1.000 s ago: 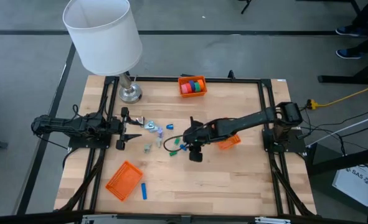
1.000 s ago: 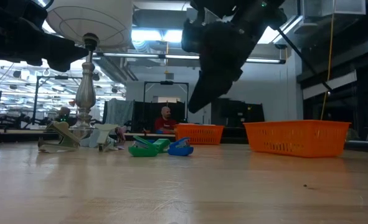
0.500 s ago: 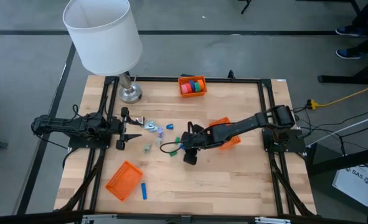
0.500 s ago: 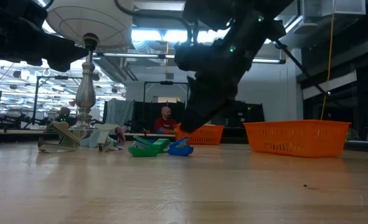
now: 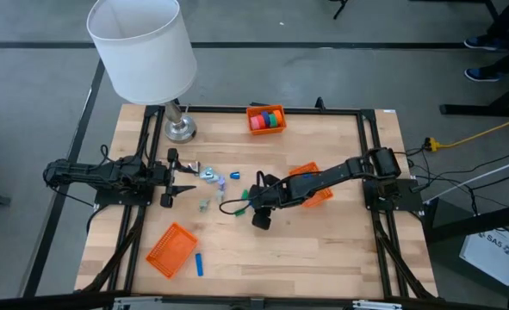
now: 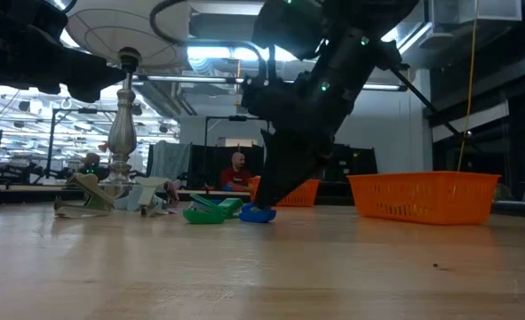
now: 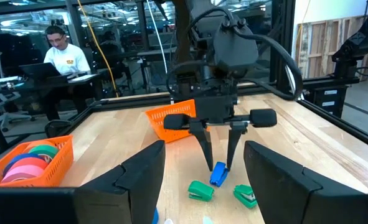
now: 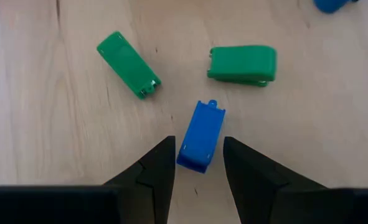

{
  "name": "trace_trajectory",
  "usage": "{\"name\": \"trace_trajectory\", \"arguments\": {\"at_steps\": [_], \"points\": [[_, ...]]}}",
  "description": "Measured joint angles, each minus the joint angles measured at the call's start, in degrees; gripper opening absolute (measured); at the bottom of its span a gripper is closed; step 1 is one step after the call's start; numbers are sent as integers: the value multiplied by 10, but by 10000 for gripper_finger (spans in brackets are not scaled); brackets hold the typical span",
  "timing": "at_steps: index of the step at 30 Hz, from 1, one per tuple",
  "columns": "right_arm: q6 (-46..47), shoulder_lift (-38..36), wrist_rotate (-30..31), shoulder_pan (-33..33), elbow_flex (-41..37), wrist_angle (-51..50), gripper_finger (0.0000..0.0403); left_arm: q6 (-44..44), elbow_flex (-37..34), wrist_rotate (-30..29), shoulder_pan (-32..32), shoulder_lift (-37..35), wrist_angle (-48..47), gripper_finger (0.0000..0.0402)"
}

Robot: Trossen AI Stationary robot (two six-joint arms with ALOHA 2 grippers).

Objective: Pick and place Stapler, Stapler remover, tape
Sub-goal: Put the blue stapler into the middle orange bin

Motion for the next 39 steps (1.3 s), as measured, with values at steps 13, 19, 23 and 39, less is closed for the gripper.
{"name": "trace_trajectory", "arguments": {"at_steps": [13, 19, 23, 39], "points": [[-65, 10, 7, -5, 0, 12, 105, 0, 0, 0, 0, 0, 0, 216], [-93, 10, 6, -10, 1, 1, 63, 0, 0, 0, 0, 0, 0, 216], [-109, 9, 6, -14, 1, -4, 63, 0, 0, 0, 0, 0, 0, 216], [-206, -143, 4, -37, -64, -50, 64, 0, 0, 0, 0, 0, 0, 215]]}}
